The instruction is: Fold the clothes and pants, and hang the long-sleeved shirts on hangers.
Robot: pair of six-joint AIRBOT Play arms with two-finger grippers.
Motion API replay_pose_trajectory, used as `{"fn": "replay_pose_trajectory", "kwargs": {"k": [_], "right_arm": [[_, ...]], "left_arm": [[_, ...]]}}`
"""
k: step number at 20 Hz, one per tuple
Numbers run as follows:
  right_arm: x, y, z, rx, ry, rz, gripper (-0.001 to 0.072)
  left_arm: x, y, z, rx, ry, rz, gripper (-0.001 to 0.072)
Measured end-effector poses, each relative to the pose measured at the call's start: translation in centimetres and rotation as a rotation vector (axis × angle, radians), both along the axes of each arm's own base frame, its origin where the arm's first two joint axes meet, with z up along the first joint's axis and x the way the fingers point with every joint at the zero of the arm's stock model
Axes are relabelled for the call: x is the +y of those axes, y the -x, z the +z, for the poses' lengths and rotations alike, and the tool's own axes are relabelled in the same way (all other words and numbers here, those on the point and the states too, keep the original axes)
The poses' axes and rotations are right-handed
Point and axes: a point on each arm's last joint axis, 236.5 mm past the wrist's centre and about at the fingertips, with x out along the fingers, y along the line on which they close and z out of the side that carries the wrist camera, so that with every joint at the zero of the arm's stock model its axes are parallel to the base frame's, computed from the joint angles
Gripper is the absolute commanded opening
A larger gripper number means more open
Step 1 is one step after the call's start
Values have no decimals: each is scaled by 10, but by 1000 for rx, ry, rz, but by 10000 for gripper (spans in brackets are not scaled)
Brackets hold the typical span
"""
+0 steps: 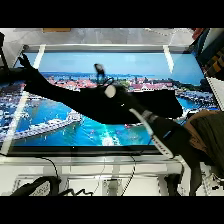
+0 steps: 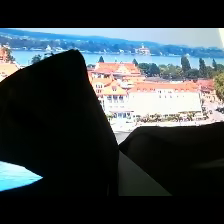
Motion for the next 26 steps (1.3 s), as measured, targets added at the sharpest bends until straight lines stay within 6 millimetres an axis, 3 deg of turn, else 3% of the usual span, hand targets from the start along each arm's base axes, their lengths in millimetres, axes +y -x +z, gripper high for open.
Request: {"fn": "replay_pose_trajectory", "kwargs": {"k": [3,6,9,12,16,20,23,26], "right_arm": [[45,29,-15,40,-35,44,21],[71,51,-21,62,-55,75,21],[80,61,-23,70,-59,89,21],[71,56,-28,71,-28,96,22],[22,22,-25,74,48,70,22],[-49,-17,-3,104,92,6,22],[-106,-39,20,112,118,-36,22],[-151,-47,37,106,159,-34,22]], "left_arm": [[-1,3,1,3,-1,-4,11],[1,4,1,8,-9,-2,12],[3,4,-1,11,-12,1,13],[4,0,-10,32,-12,2,12],[7,-15,-36,73,-4,9,11],[-1,-48,-62,60,31,17,11],[-42,-63,-83,68,55,-63,11],[-113,-62,-108,102,57,-203,11]]}}
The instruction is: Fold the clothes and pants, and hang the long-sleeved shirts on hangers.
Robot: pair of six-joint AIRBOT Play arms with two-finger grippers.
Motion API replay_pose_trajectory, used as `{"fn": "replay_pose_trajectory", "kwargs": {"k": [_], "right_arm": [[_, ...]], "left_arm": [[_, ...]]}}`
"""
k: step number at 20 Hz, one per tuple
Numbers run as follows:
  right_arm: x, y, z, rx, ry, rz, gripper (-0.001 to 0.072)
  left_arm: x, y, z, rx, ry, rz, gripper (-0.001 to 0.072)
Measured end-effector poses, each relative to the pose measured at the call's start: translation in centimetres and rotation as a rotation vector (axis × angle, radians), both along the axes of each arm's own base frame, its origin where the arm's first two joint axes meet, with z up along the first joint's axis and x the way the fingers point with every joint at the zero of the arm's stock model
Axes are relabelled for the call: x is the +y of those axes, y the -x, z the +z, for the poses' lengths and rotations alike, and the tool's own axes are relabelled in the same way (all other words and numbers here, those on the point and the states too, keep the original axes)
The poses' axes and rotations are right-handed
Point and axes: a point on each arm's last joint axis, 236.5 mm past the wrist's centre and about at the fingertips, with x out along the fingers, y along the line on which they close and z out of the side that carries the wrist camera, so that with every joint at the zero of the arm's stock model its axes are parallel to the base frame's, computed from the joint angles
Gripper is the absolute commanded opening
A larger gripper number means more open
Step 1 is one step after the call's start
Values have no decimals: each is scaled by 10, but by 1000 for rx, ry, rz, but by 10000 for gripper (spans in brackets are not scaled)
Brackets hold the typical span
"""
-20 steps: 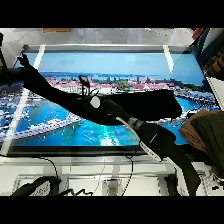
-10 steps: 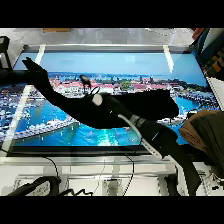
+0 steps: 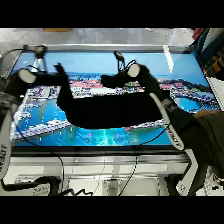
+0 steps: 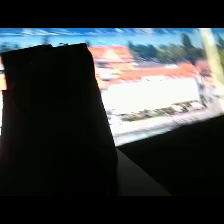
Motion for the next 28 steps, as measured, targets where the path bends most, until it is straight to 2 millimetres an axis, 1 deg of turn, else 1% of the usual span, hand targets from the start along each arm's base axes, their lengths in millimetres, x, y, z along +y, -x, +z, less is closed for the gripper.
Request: {"fn": "replay_pose_trajectory", "kwargs": {"k": [1,3,5,6,8,9,11,12,13,14,15,16,18,19,20,21,22,24,25,26,27,28], "right_arm": [[-17,-4,3,-4,22,-6,23],[-46,-10,11,-12,53,-25,23],[-73,-16,20,-21,68,-53,23],[-84,-19,26,-29,69,-69,23],[-109,-26,36,-48,80,-106,23],[-120,-28,42,-54,82,-121,22],[-134,-31,51,-67,82,-144,23],[-139,-31,54,-71,82,-152,23],[-143,-31,56,-73,83,-157,23],[-146,-32,57,-76,83,-162,22],[-148,-32,57,-75,87,-164,23],[-149,-32,58,-74,88,-165,22],[-151,-31,58,-73,92,-164,22],[-154,-31,57,-74,100,-166,22],[-156,-31,56,-73,110,-167,23],[-158,-31,55,-72,118,-167,23],[-159,-30,55,-70,124,-166,23],[-162,-28,52,-63,141,-162,23],[-162,-28,52,-63,143,-161,22],[-162,-27,51,-60,148,-159,23],[-163,-27,51,-61,151,-158,22],[-163,-27,50,-61,153,-158,23]], "left_arm": [[-25,3,-8,9,-4,-52,11],[-79,17,-26,22,-30,-185,11],[-124,34,-44,43,-51,-292,11],[-142,42,-54,55,-59,-334,12],[-174,59,-71,81,-68,-408,11],[-186,66,-79,93,-73,-437,11],[-205,79,-92,112,-83,-485,12],[-210,83,-97,116,-91,-505,30],[-214,86,-102,120,-97,-518,199],[-215,87,-104,121,-103,-525,504],[-214,87,-106,121,-111,-528,678],[-211,85,-107,123,-119,-528,653],[-199,82,-103,128,-124,-516,651],[-190,79,-98,131,-123,-504,646],[-178,74,-93,131,-124,-485,576],[-161,66,-87,130,-124,-452,549],[-141,59,-82,134,-123,-412,549],[-91,45,-75,169,-109,-308,549],[-62,42,-77,205,-98,-253,537],[-35,43,-81,248,-81,-202,472],[-9,48,-87,297,-54,-152,470],[12,54,-95,340,-21,-104,470]]}}
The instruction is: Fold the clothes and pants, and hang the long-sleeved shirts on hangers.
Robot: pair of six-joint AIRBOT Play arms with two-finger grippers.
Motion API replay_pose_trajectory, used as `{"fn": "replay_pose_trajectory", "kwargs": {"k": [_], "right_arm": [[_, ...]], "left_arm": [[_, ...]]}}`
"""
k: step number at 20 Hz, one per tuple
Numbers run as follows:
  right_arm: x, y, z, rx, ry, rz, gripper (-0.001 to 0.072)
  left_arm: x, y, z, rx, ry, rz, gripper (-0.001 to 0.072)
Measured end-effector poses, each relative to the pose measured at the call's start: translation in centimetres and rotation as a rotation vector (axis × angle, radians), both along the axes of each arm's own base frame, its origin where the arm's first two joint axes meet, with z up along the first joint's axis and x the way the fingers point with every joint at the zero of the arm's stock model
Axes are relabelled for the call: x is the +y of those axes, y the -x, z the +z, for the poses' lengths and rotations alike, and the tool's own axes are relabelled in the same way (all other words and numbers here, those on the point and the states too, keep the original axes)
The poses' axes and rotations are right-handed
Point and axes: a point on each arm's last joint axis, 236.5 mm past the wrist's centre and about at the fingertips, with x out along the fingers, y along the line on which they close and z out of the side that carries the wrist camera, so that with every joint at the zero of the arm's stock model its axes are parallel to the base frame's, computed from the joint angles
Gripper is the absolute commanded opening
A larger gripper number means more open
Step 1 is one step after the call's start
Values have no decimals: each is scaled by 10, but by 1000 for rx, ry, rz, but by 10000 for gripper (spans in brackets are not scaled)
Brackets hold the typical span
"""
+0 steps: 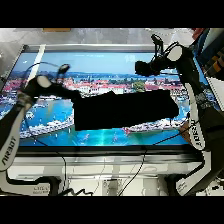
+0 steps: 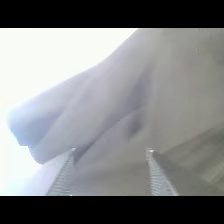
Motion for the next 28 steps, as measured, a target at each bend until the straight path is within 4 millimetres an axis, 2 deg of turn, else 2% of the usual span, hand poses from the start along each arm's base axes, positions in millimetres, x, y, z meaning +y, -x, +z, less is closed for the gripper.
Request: {"fn": "replay_pose_trajectory", "kwargs": {"k": [1,3,6,9,15,16,17,19,20,23,25,28], "right_arm": [[0,0,0,0,2,0,23],[-1,0,-1,0,6,0,22],[-2,0,-1,-1,8,-1,22],[-1,0,-1,-2,8,-1,23],[0,0,0,-1,3,2,23],[1,0,0,0,2,3,23],[1,0,0,0,-1,3,22],[2,1,0,1,-2,4,23],[2,1,0,0,-3,4,22],[2,1,0,0,-4,4,22],[1,1,0,-1,-1,5,22],[0,0,0,-8,11,14,22]], "left_arm": [[18,9,-10,46,31,54,470],[37,32,-30,124,103,125,471],[43,64,-62,207,179,185,472],[37,78,-82,227,234,233,471],[11,77,-100,213,301,247,470],[7,78,-104,221,306,248,422],[5,77,-109,225,308,254,282],[0,76,-115,234,322,266,44],[-2,75,-117,233,328,264,12],[-8,68,-113,213,347,252,11],[-8,60,-103,187,342,220,8],[-16,48,-60,137,351,97,6]]}}
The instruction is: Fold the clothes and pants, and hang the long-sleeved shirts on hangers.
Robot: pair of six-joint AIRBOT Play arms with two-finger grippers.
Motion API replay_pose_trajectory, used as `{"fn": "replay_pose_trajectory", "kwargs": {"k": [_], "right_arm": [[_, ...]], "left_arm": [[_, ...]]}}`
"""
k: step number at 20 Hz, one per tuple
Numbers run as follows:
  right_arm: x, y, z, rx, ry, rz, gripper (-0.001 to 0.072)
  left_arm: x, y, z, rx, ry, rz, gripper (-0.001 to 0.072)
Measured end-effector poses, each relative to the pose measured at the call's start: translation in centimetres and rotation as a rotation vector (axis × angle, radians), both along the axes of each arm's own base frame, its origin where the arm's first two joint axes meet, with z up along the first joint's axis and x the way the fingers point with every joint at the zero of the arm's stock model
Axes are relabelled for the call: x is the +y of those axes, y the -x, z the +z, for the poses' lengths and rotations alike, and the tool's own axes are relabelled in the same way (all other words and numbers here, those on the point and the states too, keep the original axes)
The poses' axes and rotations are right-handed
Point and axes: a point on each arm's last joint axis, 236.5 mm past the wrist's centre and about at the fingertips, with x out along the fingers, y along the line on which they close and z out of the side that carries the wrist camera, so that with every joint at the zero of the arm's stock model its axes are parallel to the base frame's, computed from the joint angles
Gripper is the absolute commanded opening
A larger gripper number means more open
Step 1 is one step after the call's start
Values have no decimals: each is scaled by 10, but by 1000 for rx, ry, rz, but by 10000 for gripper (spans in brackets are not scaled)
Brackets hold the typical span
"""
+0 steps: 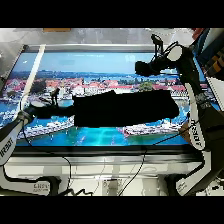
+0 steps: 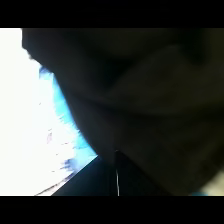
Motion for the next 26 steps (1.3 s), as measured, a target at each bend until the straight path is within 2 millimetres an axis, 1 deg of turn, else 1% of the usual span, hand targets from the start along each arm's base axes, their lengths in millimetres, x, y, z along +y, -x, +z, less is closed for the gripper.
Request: {"fn": "replay_pose_trajectory", "kwargs": {"k": [1,3,6,8,9,11,13,14,17,19,22,26], "right_arm": [[0,0,0,-1,4,4,22],[0,0,-1,-5,8,14,22],[1,2,-4,3,9,23,22],[1,5,-11,20,14,29,22],[1,6,-15,30,14,30,22],[4,10,-24,52,15,38,22],[12,16,-37,81,19,52,22],[19,21,-45,99,18,66,22],[52,34,-72,139,14,115,21],[86,42,-93,156,2,156,21],[150,63,-126,192,-51,224,21],[240,104,-152,234,-162,299,21]], "left_arm": [[-3,-2,21,-24,2,-48,6],[-2,-5,62,-60,-25,-124,6],[11,-5,124,-114,-135,-189,6],[23,-1,156,-138,-219,-204,6],[28,2,169,-149,-258,-208,7],[34,7,186,-161,-311,-213,7],[35,11,194,-168,-341,-225,7],[34,13,196,-168,-350,-230,7],[22,18,200,-173,-364,-263,8],[13,21,202,-180,-368,-288,8],[5,23,203,-188,-370,-312,9],[5,22,205,-197,-376,-310,11]]}}
